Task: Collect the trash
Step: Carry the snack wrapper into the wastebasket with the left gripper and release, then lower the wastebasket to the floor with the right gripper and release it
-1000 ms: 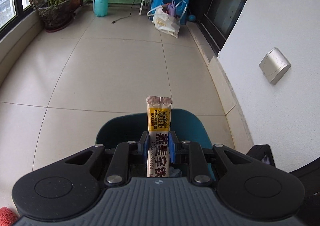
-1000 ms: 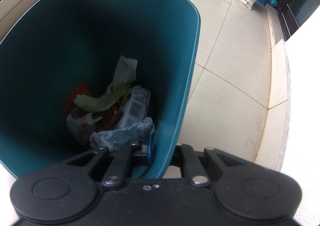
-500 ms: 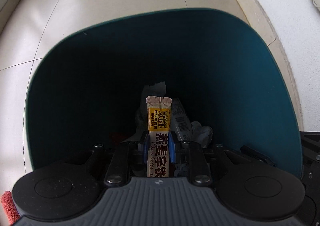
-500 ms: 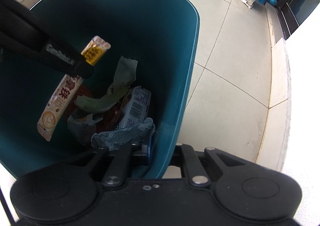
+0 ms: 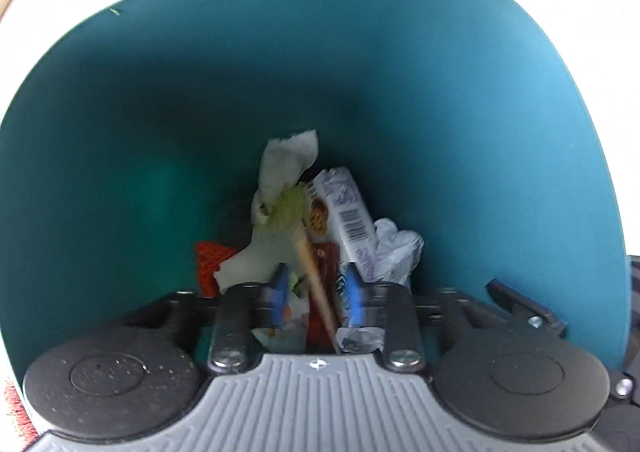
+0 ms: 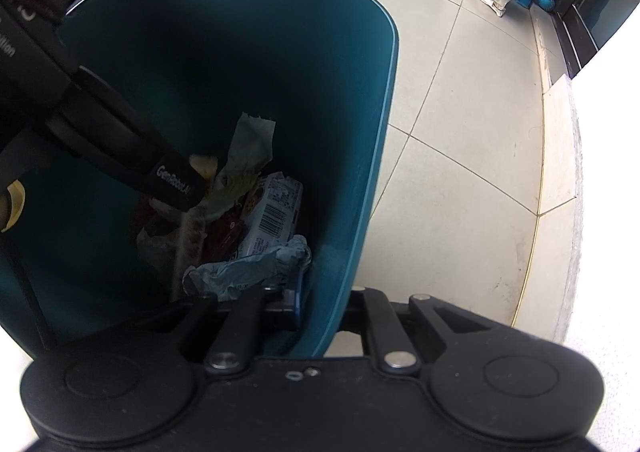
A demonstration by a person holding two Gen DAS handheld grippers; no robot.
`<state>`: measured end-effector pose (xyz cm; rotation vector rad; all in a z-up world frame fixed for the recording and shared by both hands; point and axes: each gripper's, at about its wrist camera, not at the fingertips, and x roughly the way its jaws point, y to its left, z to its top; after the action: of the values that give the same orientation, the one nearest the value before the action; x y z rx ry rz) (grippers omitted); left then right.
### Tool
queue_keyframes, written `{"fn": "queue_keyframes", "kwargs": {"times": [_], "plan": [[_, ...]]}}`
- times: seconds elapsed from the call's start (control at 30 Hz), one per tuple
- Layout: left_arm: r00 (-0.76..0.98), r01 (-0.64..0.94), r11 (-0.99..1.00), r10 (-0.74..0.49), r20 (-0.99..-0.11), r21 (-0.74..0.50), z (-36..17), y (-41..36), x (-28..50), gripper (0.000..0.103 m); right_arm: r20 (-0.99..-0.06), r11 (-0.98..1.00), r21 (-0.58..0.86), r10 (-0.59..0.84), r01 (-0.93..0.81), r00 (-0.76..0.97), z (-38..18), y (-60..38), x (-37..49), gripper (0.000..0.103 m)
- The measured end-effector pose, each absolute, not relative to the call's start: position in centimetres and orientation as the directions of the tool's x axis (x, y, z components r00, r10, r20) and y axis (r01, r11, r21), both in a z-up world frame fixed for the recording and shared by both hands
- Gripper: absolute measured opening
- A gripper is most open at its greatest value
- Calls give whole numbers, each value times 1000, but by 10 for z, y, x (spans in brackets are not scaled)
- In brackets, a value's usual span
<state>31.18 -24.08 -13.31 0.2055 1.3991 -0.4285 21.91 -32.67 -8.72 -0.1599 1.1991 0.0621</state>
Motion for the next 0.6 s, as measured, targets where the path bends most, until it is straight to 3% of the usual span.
{"fn": "queue_keyframes", "kwargs": {"times": [0.03, 0.07, 0.33, 0.6], "plan": [[126, 408, 906, -180, -976, -115, -128, -239, 309, 54, -931, 987, -90, -37, -132, 363, -87, -326, 219, 10], [145, 414, 903, -190, -971, -115, -124, -238, 307, 59, -931, 987, -90, -36, -132, 363, -86, -327, 219, 10], [267, 464, 882, -227, -936, -82, -77, -227, 278, 59, -940, 990, -70, -24, -122, 341, -85, -333, 222, 13], [384, 479, 876, -267, -884, -57, -17, -204, 244, 59, -926, 993, -59, -16, -104, 377, -45, -331, 212, 21]]}}
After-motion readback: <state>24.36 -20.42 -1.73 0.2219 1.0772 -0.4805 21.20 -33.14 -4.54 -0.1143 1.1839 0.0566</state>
